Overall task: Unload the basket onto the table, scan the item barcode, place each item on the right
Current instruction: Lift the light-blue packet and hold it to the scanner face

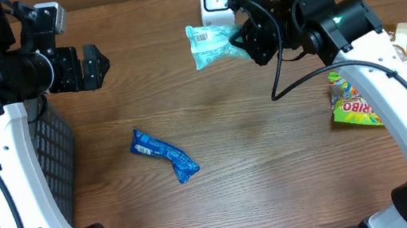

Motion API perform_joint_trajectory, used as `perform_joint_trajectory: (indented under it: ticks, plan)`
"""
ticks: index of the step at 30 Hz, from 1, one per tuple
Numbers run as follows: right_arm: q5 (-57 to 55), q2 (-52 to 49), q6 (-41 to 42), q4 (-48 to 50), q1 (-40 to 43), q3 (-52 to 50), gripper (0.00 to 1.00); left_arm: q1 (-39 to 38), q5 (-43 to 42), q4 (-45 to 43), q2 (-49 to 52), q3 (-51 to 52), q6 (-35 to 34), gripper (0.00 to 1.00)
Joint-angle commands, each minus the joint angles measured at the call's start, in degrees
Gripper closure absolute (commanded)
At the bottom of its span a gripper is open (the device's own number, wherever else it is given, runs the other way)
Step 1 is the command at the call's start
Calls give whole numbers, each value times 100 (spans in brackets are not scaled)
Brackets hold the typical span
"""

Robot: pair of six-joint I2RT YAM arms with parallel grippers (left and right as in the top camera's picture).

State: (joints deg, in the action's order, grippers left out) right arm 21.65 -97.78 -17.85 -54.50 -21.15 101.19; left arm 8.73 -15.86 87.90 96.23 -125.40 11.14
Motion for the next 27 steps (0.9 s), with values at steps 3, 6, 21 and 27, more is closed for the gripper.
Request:
perform_joint_trajectory:
  ticks: [3, 6, 21, 27]
  plan:
    - [-131, 111, -59, 109, 0, 57, 95, -9, -63, -7, 4, -107, 44, 0]
    - [-149, 28, 28, 323, -2, 48, 96, -9, -61, -4, 4, -107, 44, 1]
    - [-5556, -1469, -603, 4041, -103, 42, 96, -9, -63, -7, 4, -107, 44, 0]
    - [-6102, -2223, -2577, 5423, -245, 42, 96, -9, -63, -7, 4, -107, 44, 0]
